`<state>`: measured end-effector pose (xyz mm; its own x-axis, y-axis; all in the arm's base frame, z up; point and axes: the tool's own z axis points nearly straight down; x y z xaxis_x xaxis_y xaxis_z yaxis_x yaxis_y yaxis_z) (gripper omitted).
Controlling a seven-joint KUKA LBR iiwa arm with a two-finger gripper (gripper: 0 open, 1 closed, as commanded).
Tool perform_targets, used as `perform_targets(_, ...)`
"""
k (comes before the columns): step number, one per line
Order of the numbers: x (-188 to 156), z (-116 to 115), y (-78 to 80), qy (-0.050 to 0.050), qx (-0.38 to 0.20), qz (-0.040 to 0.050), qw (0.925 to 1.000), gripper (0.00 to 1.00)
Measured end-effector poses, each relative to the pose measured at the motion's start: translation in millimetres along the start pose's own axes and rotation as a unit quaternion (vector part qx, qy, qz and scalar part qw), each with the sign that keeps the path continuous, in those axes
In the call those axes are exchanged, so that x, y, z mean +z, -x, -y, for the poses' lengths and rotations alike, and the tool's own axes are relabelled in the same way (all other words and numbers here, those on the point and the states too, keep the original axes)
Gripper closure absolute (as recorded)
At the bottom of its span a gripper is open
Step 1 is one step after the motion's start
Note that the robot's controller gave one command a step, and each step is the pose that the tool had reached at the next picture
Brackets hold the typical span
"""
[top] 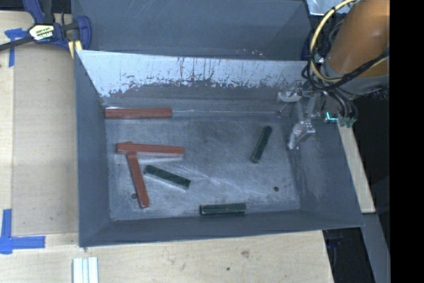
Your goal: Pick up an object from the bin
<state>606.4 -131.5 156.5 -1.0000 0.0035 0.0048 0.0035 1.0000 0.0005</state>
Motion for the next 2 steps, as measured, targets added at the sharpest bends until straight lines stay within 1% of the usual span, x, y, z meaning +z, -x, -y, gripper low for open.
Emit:
perform_targets(1, -4.9, -0.3, 2.0, -0.001, -0.001, 0.0042, 1.0000, 0.00)
perform_targets(2, 77.5, -17.4, 26.0, -0.002, -0.136, 0.0066, 0.9907, 1.00)
